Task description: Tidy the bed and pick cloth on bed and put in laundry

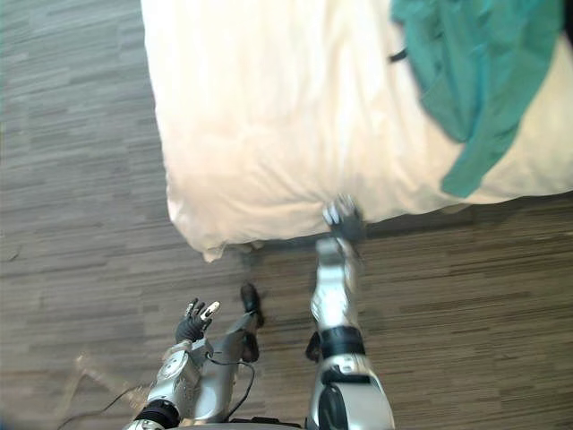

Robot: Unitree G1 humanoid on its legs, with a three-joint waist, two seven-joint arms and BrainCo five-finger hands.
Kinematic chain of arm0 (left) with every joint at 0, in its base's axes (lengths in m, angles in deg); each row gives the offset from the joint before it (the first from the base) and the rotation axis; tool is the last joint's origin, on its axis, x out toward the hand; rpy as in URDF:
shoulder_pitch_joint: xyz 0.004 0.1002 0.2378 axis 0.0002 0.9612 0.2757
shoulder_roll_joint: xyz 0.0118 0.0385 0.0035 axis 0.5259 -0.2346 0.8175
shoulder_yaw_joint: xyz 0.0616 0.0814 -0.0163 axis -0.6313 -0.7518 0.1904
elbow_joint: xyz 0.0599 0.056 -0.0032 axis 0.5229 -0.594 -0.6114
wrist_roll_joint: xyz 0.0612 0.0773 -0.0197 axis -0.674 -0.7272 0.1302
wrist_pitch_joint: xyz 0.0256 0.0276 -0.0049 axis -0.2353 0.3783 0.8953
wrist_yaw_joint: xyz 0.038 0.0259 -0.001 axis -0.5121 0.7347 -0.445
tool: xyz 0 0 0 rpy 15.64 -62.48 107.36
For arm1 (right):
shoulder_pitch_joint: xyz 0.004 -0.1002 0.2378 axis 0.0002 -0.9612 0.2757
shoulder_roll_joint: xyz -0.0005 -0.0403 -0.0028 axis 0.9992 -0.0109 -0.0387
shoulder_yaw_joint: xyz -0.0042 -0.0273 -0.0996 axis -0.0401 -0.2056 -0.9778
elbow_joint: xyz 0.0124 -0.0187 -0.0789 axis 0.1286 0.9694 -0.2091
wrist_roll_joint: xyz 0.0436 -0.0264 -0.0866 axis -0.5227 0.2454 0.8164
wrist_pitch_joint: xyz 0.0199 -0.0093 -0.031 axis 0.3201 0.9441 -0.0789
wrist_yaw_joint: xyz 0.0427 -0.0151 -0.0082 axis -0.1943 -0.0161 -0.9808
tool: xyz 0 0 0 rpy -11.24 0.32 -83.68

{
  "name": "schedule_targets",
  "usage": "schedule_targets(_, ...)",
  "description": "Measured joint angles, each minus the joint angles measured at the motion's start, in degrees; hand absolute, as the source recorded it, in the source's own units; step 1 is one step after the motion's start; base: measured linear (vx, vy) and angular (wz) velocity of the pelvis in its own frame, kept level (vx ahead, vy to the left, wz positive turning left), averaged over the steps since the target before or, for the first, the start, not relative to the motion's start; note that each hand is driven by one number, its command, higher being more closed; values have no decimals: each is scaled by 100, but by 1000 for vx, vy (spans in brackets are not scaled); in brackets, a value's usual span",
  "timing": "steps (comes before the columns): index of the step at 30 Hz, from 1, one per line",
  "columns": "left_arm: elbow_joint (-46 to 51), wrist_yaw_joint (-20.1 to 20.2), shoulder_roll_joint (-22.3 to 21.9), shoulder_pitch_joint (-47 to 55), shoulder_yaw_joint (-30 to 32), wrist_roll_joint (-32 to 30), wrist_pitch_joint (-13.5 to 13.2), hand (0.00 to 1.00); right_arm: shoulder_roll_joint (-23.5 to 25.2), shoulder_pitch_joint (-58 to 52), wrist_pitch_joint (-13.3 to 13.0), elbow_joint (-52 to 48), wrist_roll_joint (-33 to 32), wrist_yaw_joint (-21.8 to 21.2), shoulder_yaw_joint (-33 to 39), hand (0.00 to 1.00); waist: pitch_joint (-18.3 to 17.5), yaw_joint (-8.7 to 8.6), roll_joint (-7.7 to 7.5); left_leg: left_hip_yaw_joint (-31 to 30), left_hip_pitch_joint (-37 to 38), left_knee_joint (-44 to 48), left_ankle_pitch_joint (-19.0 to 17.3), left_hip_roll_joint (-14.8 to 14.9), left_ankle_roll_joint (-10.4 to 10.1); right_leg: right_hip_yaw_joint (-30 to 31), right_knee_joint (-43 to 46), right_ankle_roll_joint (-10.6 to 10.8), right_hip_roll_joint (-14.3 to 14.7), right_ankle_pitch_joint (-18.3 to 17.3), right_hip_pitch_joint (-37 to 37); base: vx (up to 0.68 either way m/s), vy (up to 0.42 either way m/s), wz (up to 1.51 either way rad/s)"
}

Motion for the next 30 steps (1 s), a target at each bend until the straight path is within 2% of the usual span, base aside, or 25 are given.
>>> schedule_targets(2, -173, 25, 23, 34, 171, 85, 42, 0, -105, -919, 56, 7, 7, 25, -15, 100, -167, -190, 18, 260, 408, -167, -41, 58, -76, 212, -55, -34, 107, -23, 210, 188, -31, -62)
schedule_targets(3, -227, 25, 27, 62, 191, 87, 47, 0, -109, -1090, 76, 28, 34, 25, -31, 0, -263, -219, 26, 317, 512, -185, -62, 86, -108, 236, -78, -43, 145, -31, 270, 204, -65, -58)
schedule_targets(5, -245, 36, 36, 258, 217, 82, 118, 0, -105, -1599, 166, 205, 87, -21, -192, 0, -726, -241, 75, 495, 958, -323, -102, 178, -226, 296, -173, -89, 297, -114, 619, 167, -70, -40)
schedule_targets(6, -246, 50, 31, 316, 213, 79, 140, 0, -103, -1674, 203, 271, 168, -27, -249, 0, -845, -238, 93, 532, 1057, -357, -116, 199, -254, 302, -185, -73, 325, -148, 701, 150, -65, -23)
schedule_targets(10, -247, 158, 45, 581, 219, 66, 229, 0, -80, -1670, 515, 605, 1130, -122, -768, 0, -1269, -170, 88, 553, 1461, -243, -251, 327, -430, 541, -221, -112, 492, -244, 1045, 76, -50, -24)
schedule_targets(12, -253, 164, 71, 613, 251, 70, 283, 0, -86, -1559, 628, 830, 1559, -164, -808, 0, -1300, -101, 3, -39, 1451, 80, -308, 304, -429, 727, -220, -118, 496, -247, 1121, 23, -59, -33)
schedule_targets(13, -255, 179, 62, 693, 384, 90, 284, 0, -131, -1443, 694, 1004, 1914, -168, -839, 0, -1332, -32, -38, -789, 1399, 381, -461, 332, -398, 923, -208, -109, 543, -237, 1123, -4, -79, -91)
schedule_targets(14, -327, 185, 56, 801, 464, 139, 282, 0, -252, -1317, 738, 1185, 2279, -185, -946, 0, -1362, 72, -5, -1553, 1391, 619, -754, 359, -388, 1242, -215, -59, 618, -205, 1113, -22, -59, -114)
schedule_targets(16, -476, 209, 35, 794, 555, 141, 285, 0, -411, -1297, 797, 1351, 2715, -203, -1001, 0, -1476, 137, 146, -2210, 1510, 657, -1094, 393, -452, 1545, -328, 61, 747, -121, 1098, -65, 47, -107)
schedule_targets(18, -649, 236, 16, 781, 544, 130, 304, 0, -579, -1374, 886, 1468, 3110, -202, -979, 0, -1604, 31, 282, -2195, 1584, 558, -1377, 376, -460, 1675, -507, 155, 774, 36, 1111, -81, 153, -59)
schedule_targets(19, -668, 238, 14, 790, 541, 34, 373, 0, -569, -1476, 955, 1524, 3219, -192, -968, 0, -1652, -50, 161, -2038, 1640, 529, -1372, 247, -398, 1811, -583, 194, 690, 179, 1124, -88, 164, -44)
schedule_targets(22, -764, 236, 136, 814, 402, -288, 433, 0, -450, -1824, 1083, 1551, 3428, -190, -989, 0, -1773, -85, -28, -1716, 1873, 400, -1343, 25, -296, 2127, -599, 323, 519, 297, 1131, -58, 139, -49)
schedule_targets(26, -774, 234, 179, 758, 198, -381, 511, 0, -415, -2006, 1128, 1495, 3421, -147, -967, 0, -1705, -202, -92, -1376, 2140, 338, -1317, -161, -198, 2382, -489, 355, 377, 394, 1148, -51, 101, -37)
schedule_targets(27, -771, 233, 186, 739, 184, -381, 510, 0, -399, -2011, 1128, 1481, 3422, -140, -970, 0, -1673, -225, -44, -1268, 2145, 358, -1314, -154, -157, 2327, -429, 279, 366, 370, 1108, -60, 33, -23)
schedule_targets(28, -760, 228, 169, 716, 189, -382, 513, 0, -384, -2001, 1127, 1466, 3424, -122, -889, 0, -1652, -225, -20, -1148, 2160, 359, -1319, -90, -121, 1713, -192, -65, 277, 109, 1020, -49, 20, -53)
schedule_targets(29, -718, 228, 136, 737, 217, -387, 513, 0, -382, -1955, 1128, 1464, 3423, -90, -789, 0, -1605, -151, 53, -935, 2250, 349, -1326, 61, -129, 975, 509, -394, 189, -246, 784, 1, -6, -60)
schedule_targets(30, -704, 227, 133, 780, 257, -391, 517, 0, -377, -1922, 1124, 1467, 3425, -82, -759, 0, -1587, -132, 81, -859, 2318, 344, -1335, 140, -145, 784, 930, -466, 192, -313, 712, 120, -47, -85)
